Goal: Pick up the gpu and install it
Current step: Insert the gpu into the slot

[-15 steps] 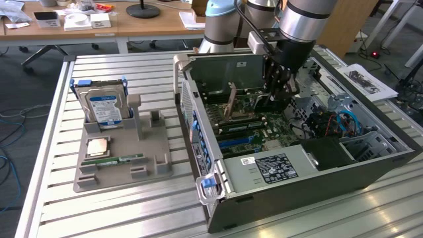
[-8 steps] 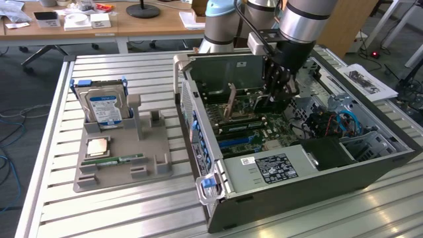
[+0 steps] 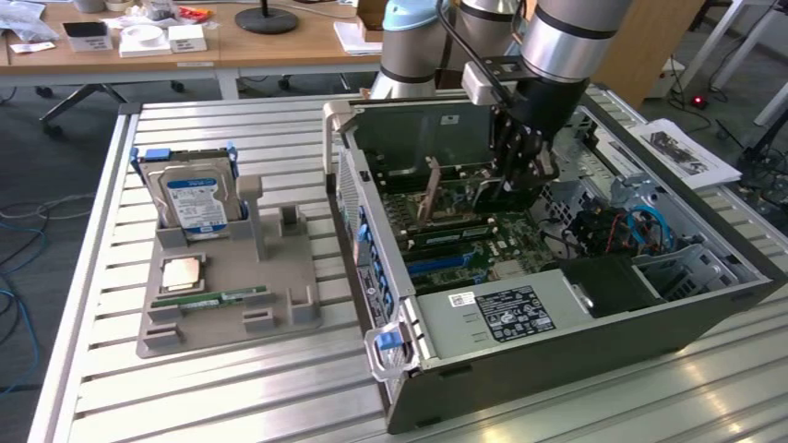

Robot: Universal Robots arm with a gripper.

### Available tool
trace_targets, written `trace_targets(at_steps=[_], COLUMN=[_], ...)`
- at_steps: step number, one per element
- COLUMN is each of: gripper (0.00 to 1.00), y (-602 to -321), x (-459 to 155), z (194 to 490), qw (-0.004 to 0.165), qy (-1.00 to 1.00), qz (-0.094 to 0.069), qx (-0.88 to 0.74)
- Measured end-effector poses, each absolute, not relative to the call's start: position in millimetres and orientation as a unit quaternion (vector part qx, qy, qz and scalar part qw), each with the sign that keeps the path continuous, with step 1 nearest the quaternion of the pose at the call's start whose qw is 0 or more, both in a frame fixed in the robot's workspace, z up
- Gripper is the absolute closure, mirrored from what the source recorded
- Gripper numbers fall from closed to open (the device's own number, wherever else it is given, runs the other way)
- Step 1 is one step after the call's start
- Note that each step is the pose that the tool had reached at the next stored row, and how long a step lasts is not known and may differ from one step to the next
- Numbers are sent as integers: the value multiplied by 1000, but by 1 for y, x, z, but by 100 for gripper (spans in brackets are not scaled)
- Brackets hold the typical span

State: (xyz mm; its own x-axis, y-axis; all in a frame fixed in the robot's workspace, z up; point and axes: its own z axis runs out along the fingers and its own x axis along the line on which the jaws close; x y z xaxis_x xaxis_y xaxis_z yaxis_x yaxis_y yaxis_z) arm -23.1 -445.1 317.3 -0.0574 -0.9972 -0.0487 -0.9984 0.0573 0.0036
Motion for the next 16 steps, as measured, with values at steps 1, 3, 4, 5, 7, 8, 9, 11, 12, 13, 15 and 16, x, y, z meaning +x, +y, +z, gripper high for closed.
trace_targets(at_steps=[1, 3, 4, 5, 7, 8, 9, 11, 12, 13, 15, 16], gripper=[73, 73, 73, 73, 73, 73, 73, 73, 73, 73, 73, 73], y=[-445, -445, -445, -445, -445, -445, -445, -445, -445, -445, -445, -445], x=[-23, -23, -23, -24, -24, -24, -24, -24, -24, -24, -24, -24], z=[317, 316, 316, 316, 316, 316, 315, 313, 312, 311, 309, 307], qw=[16, 16, 16, 16, 16, 16, 17, 16, 16, 16, 16, 16], qy=[727, 727, 727, 727, 727, 727, 727, 727, 727, 727, 727, 727], qz=[18, 18, 18, 18, 18, 18, 18, 18, 18, 18, 18, 18], qx=[-686, -686, -686, -686, -686, -686, -686, -686, -686, -686, -686, -686])
